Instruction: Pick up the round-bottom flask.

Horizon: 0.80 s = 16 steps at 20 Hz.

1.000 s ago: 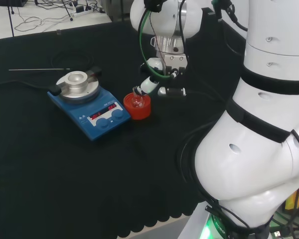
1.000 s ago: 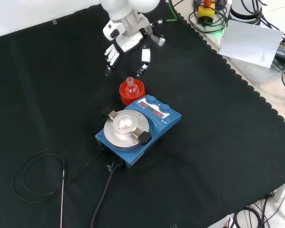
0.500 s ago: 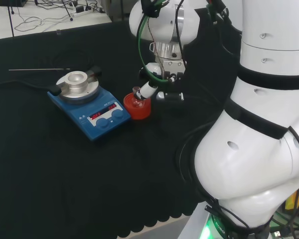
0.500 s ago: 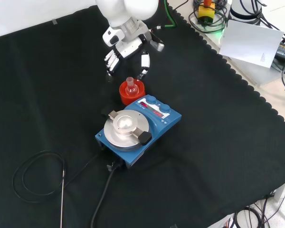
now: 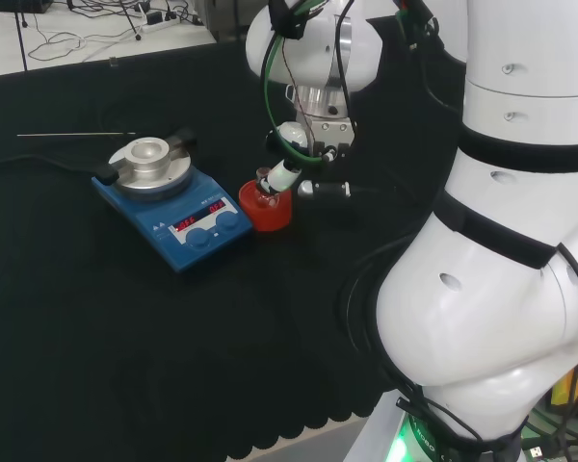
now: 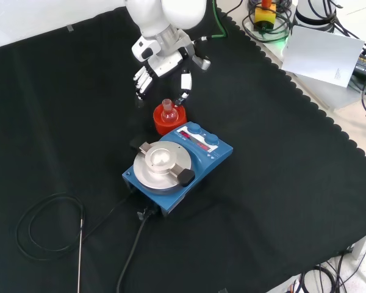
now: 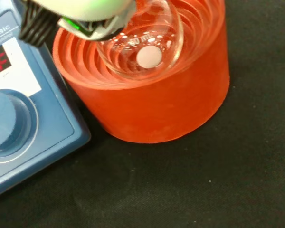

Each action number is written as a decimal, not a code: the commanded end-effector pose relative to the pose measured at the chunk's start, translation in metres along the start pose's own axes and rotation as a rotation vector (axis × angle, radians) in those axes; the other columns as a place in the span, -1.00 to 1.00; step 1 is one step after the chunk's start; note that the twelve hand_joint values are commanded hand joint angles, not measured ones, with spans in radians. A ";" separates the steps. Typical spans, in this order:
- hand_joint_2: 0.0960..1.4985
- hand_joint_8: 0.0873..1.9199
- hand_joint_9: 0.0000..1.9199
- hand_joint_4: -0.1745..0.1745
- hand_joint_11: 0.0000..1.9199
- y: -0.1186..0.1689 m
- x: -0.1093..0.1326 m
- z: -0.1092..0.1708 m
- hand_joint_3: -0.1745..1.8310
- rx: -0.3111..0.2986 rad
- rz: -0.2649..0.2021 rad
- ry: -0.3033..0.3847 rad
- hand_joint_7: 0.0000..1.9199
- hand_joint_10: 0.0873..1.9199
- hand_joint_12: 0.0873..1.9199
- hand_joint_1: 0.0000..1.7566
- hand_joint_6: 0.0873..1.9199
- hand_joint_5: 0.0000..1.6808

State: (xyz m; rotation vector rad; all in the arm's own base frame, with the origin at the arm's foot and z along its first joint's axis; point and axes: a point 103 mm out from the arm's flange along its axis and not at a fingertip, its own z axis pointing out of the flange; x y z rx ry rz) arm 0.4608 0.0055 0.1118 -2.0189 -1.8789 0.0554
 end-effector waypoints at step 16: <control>-0.32 -0.37 -0.45 -0.53 -0.68 0.001 0.010 -0.002 -0.10 -0.017 -0.014 -0.021 -0.73 -0.40 0.40 0.11 -0.21 0.13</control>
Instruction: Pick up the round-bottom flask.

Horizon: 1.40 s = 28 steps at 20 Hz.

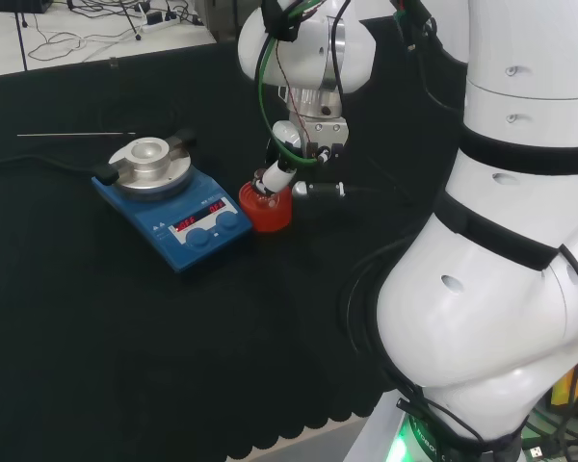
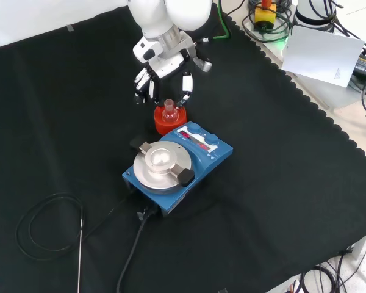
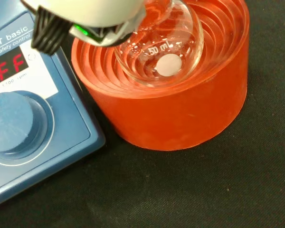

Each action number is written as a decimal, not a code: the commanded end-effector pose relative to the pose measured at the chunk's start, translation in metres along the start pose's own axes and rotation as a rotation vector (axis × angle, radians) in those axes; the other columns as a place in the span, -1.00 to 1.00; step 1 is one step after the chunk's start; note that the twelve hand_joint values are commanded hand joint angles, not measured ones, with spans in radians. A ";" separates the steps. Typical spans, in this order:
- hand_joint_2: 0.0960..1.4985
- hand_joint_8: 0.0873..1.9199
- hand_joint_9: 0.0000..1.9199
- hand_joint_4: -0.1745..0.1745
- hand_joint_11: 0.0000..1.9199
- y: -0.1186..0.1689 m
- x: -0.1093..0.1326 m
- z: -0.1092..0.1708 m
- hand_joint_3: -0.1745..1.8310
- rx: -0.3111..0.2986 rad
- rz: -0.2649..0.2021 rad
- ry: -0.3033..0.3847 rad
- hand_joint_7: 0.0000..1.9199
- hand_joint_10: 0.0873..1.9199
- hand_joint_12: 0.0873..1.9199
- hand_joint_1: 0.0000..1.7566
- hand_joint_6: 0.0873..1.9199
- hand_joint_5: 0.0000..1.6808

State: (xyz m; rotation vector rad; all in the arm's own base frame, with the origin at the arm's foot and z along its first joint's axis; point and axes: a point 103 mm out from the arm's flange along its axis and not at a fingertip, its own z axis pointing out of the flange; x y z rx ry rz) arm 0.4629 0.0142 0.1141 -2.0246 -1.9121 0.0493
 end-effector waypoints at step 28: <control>-0.19 -0.38 -0.31 0.51 -0.51 0.002 0.007 -0.017 -0.11 -0.027 -0.004 -0.014 -0.62 -0.47 0.32 0.28 -0.17 0.42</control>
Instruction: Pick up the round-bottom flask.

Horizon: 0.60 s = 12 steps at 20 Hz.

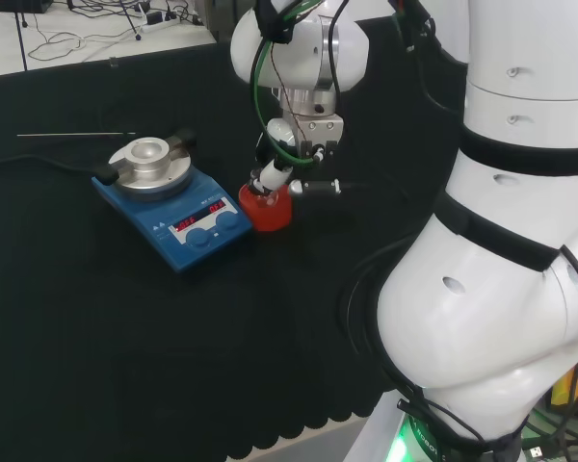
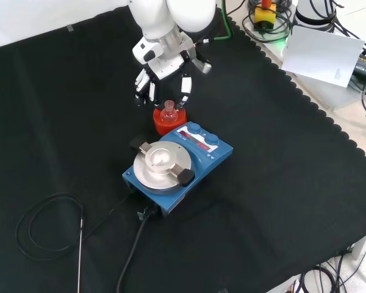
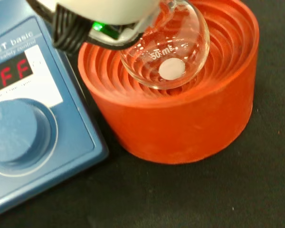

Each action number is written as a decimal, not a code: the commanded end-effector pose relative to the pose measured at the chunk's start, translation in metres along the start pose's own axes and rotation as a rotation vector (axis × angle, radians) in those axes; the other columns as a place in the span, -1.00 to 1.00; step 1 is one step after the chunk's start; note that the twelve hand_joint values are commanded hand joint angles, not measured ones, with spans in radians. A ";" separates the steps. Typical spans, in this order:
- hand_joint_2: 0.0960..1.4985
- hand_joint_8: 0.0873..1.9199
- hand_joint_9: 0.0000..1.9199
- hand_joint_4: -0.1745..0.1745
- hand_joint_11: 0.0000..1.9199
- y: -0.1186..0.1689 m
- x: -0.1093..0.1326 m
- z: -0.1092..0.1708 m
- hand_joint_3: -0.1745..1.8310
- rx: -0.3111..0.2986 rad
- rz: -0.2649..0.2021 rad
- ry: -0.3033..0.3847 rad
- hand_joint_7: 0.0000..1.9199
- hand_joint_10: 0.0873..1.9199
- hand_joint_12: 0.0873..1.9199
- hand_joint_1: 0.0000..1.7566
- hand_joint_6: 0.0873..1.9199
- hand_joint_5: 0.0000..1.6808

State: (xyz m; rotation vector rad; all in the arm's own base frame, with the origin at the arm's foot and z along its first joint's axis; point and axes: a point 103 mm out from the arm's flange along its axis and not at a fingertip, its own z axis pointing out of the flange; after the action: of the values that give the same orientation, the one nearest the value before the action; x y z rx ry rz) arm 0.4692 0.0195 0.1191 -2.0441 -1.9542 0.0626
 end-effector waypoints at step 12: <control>-0.22 -0.38 -0.30 0.28 -0.50 -0.020 0.011 -0.066 -0.06 -0.027 0.018 0.044 -0.61 -0.48 0.32 0.29 -0.14 0.42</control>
State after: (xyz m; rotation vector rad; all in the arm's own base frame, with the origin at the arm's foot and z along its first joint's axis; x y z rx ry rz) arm 0.4714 0.0160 0.1672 -2.0526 -1.9233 0.0095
